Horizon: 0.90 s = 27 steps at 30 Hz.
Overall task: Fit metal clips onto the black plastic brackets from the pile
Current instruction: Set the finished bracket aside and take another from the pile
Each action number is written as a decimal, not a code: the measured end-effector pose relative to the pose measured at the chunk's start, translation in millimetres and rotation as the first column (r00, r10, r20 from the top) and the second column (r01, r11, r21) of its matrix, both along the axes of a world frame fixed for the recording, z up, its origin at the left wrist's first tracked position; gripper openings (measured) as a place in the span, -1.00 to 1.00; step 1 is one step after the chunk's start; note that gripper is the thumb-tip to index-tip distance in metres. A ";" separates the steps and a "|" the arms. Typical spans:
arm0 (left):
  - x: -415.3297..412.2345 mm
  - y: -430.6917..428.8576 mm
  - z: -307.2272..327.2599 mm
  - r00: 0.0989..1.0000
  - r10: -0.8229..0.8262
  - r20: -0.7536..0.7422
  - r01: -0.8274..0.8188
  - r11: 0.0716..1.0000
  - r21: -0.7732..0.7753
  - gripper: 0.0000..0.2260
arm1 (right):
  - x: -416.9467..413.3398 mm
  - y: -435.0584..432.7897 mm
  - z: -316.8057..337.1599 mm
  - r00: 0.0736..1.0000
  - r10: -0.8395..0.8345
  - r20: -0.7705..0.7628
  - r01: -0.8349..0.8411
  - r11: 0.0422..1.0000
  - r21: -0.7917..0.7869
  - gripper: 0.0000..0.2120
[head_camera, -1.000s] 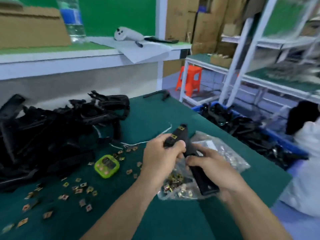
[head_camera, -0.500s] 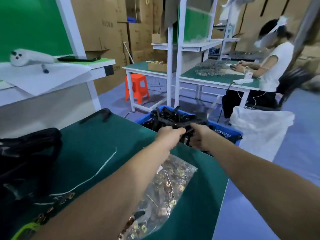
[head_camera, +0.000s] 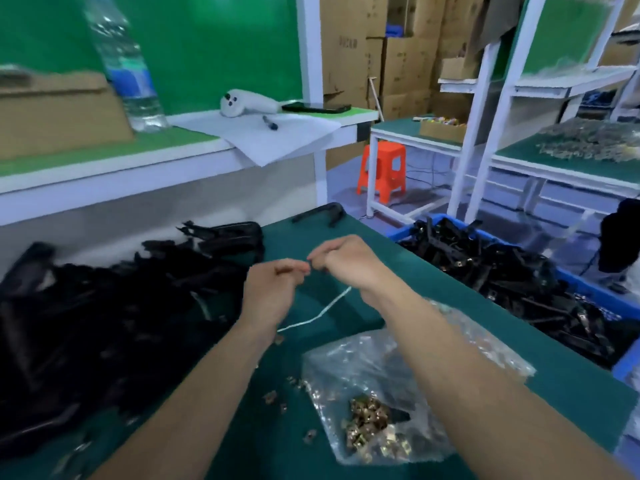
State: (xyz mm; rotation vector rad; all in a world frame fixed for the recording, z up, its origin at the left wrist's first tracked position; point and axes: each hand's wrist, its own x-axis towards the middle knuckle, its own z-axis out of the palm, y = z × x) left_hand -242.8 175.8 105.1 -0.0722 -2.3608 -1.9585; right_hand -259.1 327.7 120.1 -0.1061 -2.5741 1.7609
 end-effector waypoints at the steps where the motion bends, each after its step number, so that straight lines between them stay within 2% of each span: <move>1: 2.7 -24.6 2.6 0.999 0.042 -0.003 -0.042 0.999 -0.005 -0.64 | -4.5 -21.2 0.4 0.999 0.052 0.015 -0.052 0.998 0.019 -0.81; 6: 37.7 -167.6 4.1 0.956 0.294 0.013 -0.293 0.955 -0.044 -0.72 | -22.1 -105.9 -10.3 0.975 0.205 0.082 -0.216 0.960 0.177 -0.85; 9: 71.1 -233.8 -7.6 0.926 0.377 0.004 -0.373 0.917 -0.138 -0.72 | -30.4 -143.1 -16.6 0.949 0.273 0.157 -0.310 0.902 0.301 -0.52; 11: 92.4 -257.5 -20.9 0.910 0.414 0.017 -0.403 0.893 -0.203 -0.70 | -36.2 -165.3 -22.2 0.935 0.293 0.201 -0.349 0.864 0.362 -0.39; 15: 121.9 -269.1 -53.3 0.911 0.407 0.063 -0.367 0.872 -0.324 -0.66 | -48.6 -200.9 -43.1 0.944 0.175 0.279 -0.299 0.814 0.498 -0.22; 18: 135.2 -256.7 -71.8 0.940 0.306 0.151 -0.208 0.865 -0.456 -0.73 | -55.1 -216.5 -54.8 0.940 0.121 0.320 -0.305 0.721 0.622 -0.14; 21: 140.7 -242.4 -88.9 0.967 0.211 0.141 -0.078 0.775 -0.627 -0.65 | -57.9 -226.8 -59.0 0.908 0.232 0.350 -0.414 0.637 0.650 -0.17; 23: 140.6 -234.1 -93.5 0.974 0.192 0.118 -0.076 0.773 -0.630 -0.78 | -54.2 -228.6 -57.7 0.871 0.316 0.377 -0.492 0.569 0.659 -0.27; 25: 142.2 -229.3 -98.3 0.975 0.196 0.107 -0.096 0.799 -0.593 -0.89 | -48.7 -223.3 -53.9 0.909 0.299 0.291 -0.414 0.561 0.717 -0.45; 27: 145.1 -224.5 -104.8 0.977 0.203 0.069 -0.124 0.796 -0.592 -0.90 | -41.0 -213.9 -52.3 0.957 0.232 0.174 -0.275 0.531 0.802 -0.59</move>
